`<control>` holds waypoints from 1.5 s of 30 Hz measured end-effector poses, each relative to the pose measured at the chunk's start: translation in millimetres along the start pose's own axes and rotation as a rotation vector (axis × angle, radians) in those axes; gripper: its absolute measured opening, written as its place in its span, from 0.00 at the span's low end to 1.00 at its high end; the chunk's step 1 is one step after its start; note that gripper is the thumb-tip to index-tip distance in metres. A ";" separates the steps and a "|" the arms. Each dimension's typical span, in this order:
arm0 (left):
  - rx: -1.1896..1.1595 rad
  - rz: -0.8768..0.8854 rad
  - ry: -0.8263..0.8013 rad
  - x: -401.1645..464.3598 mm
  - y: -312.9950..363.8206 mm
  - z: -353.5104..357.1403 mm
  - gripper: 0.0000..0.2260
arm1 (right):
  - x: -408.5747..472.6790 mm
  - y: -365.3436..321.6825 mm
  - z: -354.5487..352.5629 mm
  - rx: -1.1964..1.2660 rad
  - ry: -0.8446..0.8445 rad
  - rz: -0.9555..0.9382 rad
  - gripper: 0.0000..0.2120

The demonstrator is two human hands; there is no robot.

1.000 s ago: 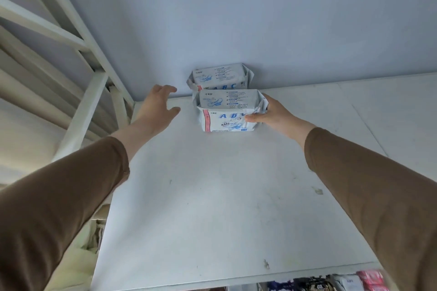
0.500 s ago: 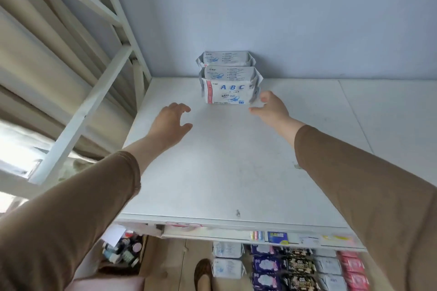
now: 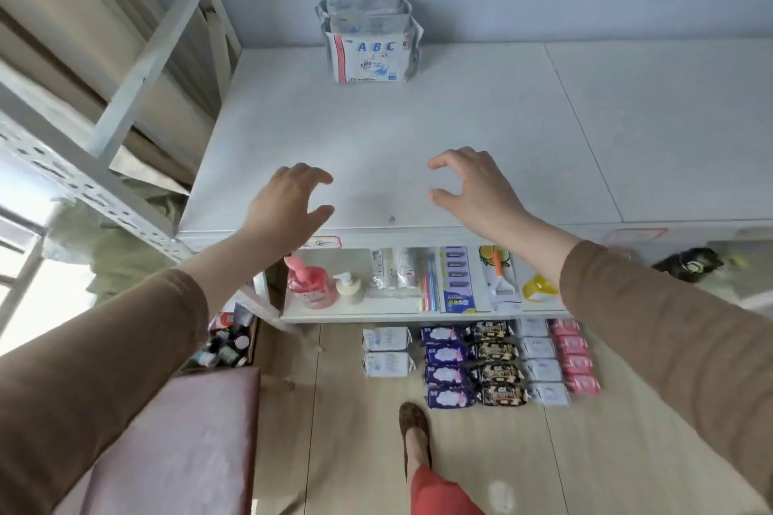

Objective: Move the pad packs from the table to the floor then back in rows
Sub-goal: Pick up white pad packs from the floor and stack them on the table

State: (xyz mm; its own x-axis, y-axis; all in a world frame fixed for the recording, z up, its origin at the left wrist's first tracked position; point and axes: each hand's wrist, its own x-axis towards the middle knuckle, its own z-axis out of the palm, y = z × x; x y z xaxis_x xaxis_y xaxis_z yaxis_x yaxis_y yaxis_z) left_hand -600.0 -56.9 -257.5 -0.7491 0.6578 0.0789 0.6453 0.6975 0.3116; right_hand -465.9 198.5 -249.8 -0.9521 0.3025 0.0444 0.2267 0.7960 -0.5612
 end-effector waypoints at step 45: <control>-0.245 -0.423 -0.359 -117.1 -196.7 748.8 0.37 | -153.8 392.9 700.8 0.235 -0.296 0.409 0.45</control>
State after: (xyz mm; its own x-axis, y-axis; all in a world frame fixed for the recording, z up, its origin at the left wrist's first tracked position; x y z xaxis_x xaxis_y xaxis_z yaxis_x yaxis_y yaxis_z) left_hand -527.0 -58.3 -1037.1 -0.8081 0.4223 -0.4106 0.2176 0.8618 0.4582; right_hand -374.1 97.3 -1056.2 -0.8210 0.3750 -0.4305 0.5700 0.4962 -0.6549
